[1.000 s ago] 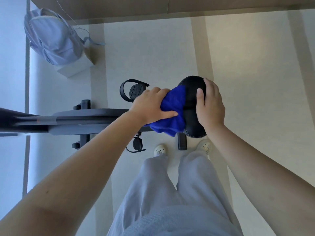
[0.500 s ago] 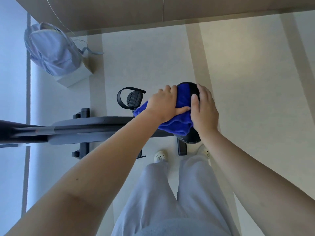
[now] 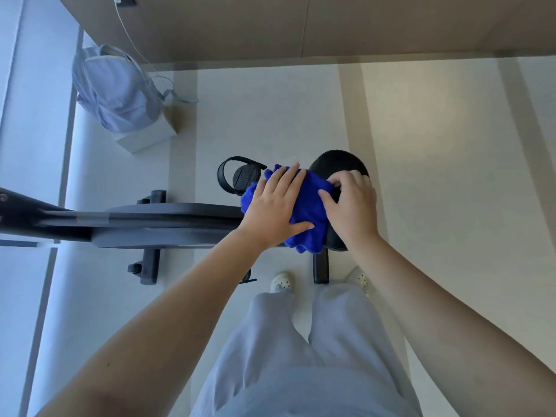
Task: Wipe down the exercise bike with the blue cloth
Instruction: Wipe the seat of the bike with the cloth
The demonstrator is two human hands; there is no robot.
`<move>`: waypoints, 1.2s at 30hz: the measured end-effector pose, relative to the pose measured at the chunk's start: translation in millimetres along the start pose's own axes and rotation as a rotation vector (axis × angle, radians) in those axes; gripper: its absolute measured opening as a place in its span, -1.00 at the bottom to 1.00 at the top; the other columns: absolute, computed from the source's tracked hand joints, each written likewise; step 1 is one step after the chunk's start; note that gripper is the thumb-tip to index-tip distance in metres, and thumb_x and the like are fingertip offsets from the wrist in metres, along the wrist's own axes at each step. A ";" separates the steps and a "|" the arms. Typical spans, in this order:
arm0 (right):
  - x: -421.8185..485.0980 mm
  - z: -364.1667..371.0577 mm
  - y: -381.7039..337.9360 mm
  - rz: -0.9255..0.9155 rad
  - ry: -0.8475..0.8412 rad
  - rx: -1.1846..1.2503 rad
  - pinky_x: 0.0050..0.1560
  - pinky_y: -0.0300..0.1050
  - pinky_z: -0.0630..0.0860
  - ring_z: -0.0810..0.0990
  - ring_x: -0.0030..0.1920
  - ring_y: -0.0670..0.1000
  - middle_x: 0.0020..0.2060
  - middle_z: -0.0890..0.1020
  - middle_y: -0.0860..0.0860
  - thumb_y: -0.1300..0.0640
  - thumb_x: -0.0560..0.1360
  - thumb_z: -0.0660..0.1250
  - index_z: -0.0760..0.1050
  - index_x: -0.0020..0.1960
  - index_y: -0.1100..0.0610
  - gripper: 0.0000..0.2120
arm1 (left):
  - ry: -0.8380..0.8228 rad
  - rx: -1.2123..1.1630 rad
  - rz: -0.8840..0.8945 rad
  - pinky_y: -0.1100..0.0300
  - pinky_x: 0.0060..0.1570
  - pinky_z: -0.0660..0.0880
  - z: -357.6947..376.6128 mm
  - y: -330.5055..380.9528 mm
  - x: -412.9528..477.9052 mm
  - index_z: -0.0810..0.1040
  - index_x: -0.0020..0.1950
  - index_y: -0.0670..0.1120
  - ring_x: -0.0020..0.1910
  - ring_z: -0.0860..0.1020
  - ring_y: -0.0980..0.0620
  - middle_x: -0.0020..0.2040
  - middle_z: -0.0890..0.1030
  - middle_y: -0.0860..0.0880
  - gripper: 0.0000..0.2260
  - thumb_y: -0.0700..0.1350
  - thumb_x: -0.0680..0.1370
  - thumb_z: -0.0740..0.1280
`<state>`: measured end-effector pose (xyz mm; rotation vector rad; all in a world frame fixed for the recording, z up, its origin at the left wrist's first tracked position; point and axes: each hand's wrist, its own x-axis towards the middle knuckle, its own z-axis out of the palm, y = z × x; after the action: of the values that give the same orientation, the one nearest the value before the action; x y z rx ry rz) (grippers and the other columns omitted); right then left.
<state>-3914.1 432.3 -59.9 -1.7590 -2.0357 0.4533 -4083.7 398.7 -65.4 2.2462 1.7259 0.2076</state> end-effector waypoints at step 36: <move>-13.2 -2.5 1.6 -0.289 -0.394 -0.466 0.46 0.26 0.11 0.09 0.52 0.20 0.52 0.18 0.11 -0.15 0.58 -0.07 0.16 0.53 0.10 -0.41 | -0.065 -0.241 -0.103 0.15 0.50 0.02 0.0 -21.2 -12.9 0.16 0.54 -0.13 0.52 0.13 -0.04 0.53 0.23 -0.07 -0.35 -0.12 0.53 0.37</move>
<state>-3909.9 419.4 -59.7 -1.6675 -2.8115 0.2613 -4106.6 391.2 -71.4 1.9667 1.6790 0.2993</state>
